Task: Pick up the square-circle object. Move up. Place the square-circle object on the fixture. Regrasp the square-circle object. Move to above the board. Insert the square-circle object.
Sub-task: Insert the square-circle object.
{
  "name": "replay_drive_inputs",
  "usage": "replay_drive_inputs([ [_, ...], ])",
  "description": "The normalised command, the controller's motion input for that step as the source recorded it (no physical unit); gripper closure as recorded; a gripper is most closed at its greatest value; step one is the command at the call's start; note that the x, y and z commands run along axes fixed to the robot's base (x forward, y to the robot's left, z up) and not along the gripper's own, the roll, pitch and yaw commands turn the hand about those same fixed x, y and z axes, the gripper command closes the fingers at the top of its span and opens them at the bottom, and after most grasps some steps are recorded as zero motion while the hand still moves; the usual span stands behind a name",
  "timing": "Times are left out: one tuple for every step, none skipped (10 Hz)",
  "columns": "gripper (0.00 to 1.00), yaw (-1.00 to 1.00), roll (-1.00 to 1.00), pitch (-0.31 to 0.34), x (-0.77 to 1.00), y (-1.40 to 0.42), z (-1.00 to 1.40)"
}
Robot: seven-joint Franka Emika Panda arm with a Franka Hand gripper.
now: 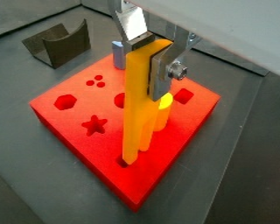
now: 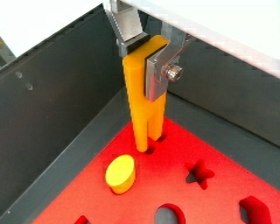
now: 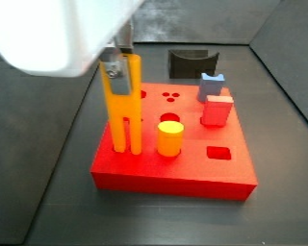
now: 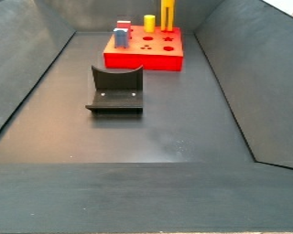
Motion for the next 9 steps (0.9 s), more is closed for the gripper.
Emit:
replay_drive_inputs([
  [1.0,0.0,-0.11,-0.116,-0.27,0.08,0.08],
  [1.0,0.0,-0.1,-0.084,-0.15,0.1,0.05],
  [1.0,-0.08,-0.04,-0.014,0.0,0.03,0.0],
  [1.0,-0.06,-0.03,0.0,0.07,0.0,-0.04],
  [1.0,-0.04,-0.05,0.0,0.15,0.01,-0.08],
  [1.0,-0.02,-0.04,0.0,0.12,0.03,-0.15],
  [1.0,-0.01,-0.04,0.0,0.12,0.05,-0.16],
  [1.0,-0.02,-0.02,0.0,0.11,0.1,-0.14],
  [1.0,0.0,0.0,0.0,0.0,0.09,-0.14],
])
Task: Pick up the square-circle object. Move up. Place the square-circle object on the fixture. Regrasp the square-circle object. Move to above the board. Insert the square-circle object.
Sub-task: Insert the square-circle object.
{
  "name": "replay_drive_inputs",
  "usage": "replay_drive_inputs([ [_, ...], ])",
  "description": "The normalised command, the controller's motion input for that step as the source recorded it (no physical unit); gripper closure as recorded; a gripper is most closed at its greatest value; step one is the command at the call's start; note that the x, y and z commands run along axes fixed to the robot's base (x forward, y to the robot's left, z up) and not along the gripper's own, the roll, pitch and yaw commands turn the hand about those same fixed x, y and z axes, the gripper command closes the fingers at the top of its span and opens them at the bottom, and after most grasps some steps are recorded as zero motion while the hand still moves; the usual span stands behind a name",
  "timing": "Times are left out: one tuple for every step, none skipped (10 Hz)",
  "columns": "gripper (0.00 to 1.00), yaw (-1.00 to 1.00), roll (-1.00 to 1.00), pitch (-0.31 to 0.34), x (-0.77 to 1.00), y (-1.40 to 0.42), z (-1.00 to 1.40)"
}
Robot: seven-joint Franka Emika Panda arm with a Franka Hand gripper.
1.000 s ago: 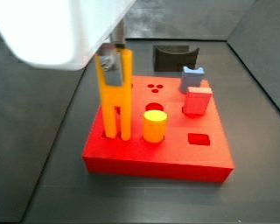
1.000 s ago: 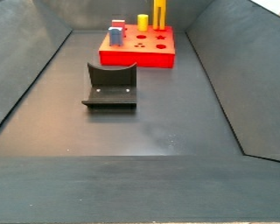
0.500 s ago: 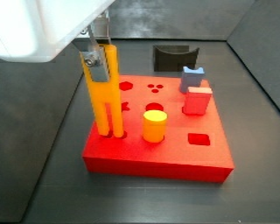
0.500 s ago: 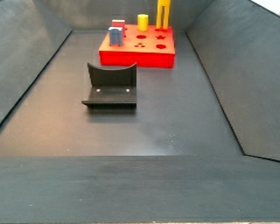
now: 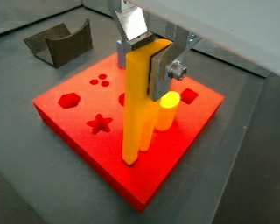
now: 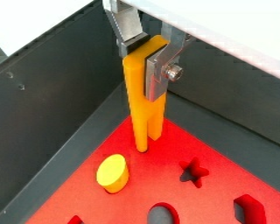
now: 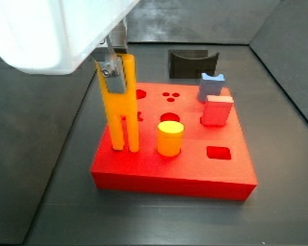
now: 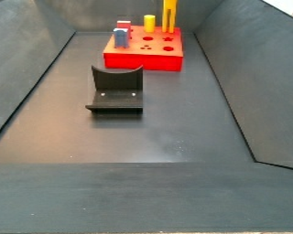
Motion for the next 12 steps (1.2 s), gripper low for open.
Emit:
replay_drive_inputs([
  [1.0,0.0,0.0,-0.021,0.0,0.0,-0.23],
  [1.0,0.0,0.0,-0.104,0.0,0.0,-0.42],
  [1.0,0.0,0.02,-0.07,0.0,-0.07,-0.69],
  [1.0,0.0,0.06,-0.011,0.0,-0.06,-0.75],
  [1.0,0.0,0.06,0.041,0.03,0.0,-0.49],
  [1.0,0.0,0.06,0.056,0.0,0.0,-0.44],
  [1.0,0.0,0.14,0.054,0.0,0.0,-0.36],
  [1.0,0.0,0.16,0.04,0.0,0.0,-0.38],
  [1.0,0.07,0.18,0.024,0.0,0.0,-0.43],
  [1.0,0.0,0.01,-0.083,-0.11,-0.04,0.0],
  [1.0,0.0,0.04,0.0,0.0,0.0,0.0],
  [1.0,0.0,0.0,0.0,0.0,0.0,0.0],
])
